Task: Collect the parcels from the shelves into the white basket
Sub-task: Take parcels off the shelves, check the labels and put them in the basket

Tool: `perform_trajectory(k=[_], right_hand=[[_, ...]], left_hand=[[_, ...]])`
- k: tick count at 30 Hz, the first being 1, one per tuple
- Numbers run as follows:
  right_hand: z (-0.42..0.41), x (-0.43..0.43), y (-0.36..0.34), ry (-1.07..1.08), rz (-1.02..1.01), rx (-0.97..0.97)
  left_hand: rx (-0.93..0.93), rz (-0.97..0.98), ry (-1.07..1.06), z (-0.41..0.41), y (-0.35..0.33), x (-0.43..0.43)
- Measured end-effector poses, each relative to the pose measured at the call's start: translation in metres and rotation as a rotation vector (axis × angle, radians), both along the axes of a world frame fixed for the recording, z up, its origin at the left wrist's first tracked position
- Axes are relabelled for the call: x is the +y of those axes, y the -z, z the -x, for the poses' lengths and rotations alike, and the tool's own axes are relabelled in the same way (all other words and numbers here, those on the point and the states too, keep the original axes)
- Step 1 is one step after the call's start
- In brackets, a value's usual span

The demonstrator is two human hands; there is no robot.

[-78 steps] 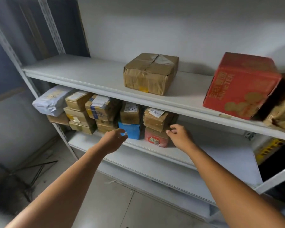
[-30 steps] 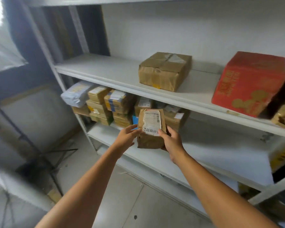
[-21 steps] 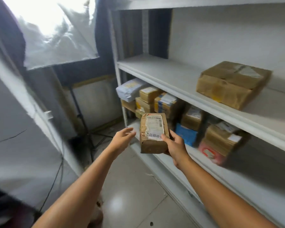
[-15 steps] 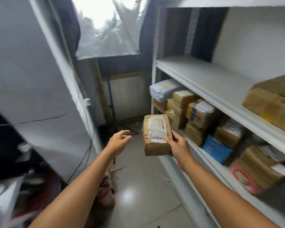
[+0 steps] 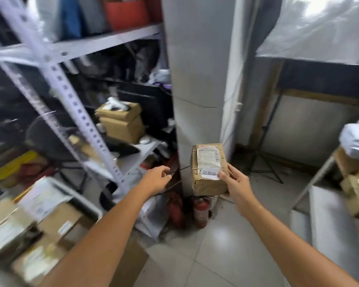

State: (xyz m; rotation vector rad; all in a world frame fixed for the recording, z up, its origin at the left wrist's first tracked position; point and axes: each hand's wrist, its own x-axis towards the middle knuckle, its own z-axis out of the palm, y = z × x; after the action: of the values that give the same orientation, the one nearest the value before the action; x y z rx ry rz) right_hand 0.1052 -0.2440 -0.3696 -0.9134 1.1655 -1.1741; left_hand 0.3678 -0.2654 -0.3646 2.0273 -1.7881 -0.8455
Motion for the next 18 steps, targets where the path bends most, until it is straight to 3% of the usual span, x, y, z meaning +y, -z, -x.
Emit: perform_trajectory(k=[10, 18], right_hand=[[-0.182, 0.045, 0.023, -0.537, -0.069, 0.027], [-0.354, 0.062, 0.043, -0.734, -0.065, 0.132]], left_hand=[[-0.029, -0.104, -0.450, -0.176, 0.025, 0.169], [-0.026, -0.162, -0.675, -0.330, 0.062, 0.240]])
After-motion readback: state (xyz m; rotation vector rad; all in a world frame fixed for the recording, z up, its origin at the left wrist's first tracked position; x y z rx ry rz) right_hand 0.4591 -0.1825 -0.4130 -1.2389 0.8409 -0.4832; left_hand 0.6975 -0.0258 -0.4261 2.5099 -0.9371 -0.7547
